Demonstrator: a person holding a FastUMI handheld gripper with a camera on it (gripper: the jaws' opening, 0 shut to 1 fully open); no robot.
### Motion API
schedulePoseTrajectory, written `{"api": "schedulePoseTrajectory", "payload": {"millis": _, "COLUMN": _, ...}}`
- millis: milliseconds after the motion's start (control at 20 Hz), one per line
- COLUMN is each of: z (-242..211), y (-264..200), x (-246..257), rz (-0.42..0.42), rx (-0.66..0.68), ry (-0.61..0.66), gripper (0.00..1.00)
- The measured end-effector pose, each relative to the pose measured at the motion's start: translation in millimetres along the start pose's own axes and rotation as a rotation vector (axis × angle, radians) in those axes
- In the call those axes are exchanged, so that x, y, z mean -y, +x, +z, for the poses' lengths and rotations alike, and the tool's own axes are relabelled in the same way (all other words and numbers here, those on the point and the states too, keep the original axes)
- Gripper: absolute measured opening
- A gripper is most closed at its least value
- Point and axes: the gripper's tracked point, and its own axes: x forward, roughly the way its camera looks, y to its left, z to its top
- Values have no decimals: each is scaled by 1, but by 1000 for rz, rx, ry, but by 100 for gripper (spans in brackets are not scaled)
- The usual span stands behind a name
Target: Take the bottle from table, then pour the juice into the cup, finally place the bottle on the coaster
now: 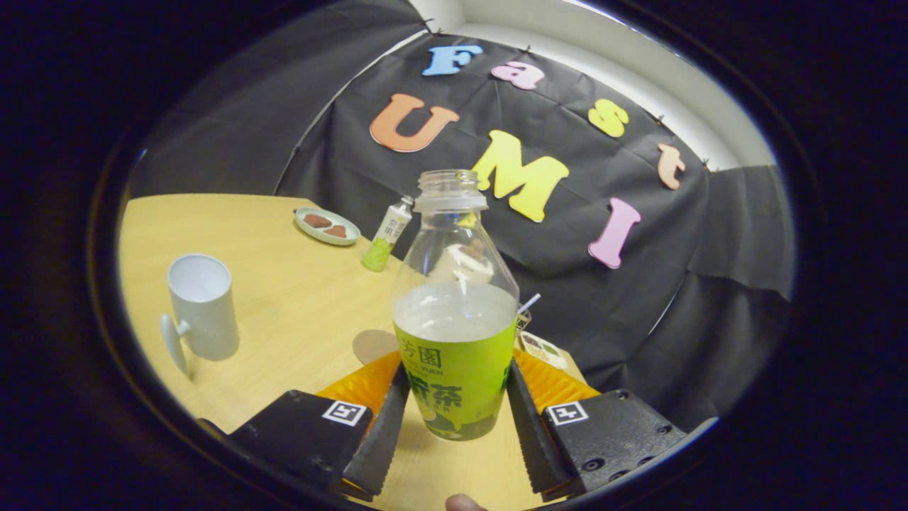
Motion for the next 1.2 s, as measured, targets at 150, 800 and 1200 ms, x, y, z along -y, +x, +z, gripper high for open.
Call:
{"api": "schedulePoseTrajectory", "payload": {"millis": 150, "z": 5, "y": 1, "x": -8, "rz": -30, "rx": 25, "ry": -134, "gripper": 78}}
{"api": "schedulePoseTrajectory", "payload": {"millis": 800, "z": 48, "y": -7, "x": -42, "rz": -162, "rx": 194, "ry": -604, "gripper": 78}}
{"api": "schedulePoseTrajectory", "payload": {"millis": 1200, "z": 60, "y": -7, "x": -42, "rz": -233, "rx": 249, "ry": -778, "gripper": 78}}
